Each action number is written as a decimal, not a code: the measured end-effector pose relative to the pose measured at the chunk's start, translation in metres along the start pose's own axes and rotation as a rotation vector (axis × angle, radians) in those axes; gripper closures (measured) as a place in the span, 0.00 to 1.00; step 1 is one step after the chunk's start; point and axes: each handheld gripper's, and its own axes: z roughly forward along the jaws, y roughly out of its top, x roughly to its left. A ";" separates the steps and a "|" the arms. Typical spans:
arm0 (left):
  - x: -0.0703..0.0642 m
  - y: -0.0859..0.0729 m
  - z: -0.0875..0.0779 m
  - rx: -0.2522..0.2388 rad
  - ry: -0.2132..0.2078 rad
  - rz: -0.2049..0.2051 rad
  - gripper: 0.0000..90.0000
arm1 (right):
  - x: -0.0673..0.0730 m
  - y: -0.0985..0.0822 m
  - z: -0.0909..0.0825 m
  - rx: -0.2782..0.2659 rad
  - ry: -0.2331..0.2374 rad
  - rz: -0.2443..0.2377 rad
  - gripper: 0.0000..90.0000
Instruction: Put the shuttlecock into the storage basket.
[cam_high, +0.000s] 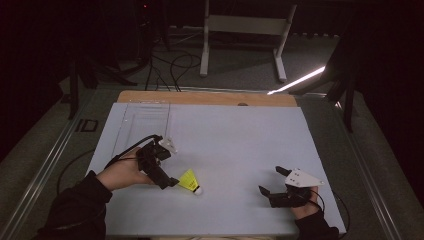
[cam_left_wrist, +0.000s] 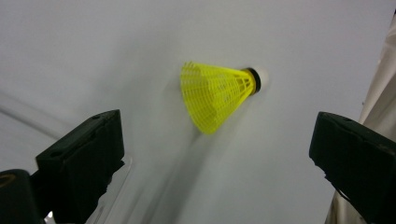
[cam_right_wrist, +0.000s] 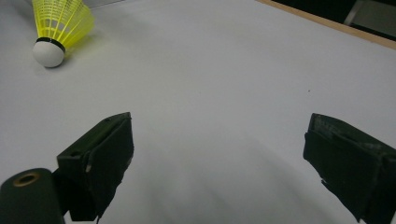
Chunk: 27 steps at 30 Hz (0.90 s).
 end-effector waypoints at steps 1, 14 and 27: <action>0.000 0.001 0.003 0.005 -0.001 -0.004 0.06 | 0.000 0.000 0.000 0.000 0.000 -0.001 0.10; 0.000 0.009 0.030 0.079 -0.062 -0.025 0.21 | 0.000 0.000 0.000 0.005 0.002 0.000 0.10; 0.002 0.008 0.048 0.129 -0.104 0.037 0.46 | 0.000 0.000 0.001 0.007 0.005 0.000 0.10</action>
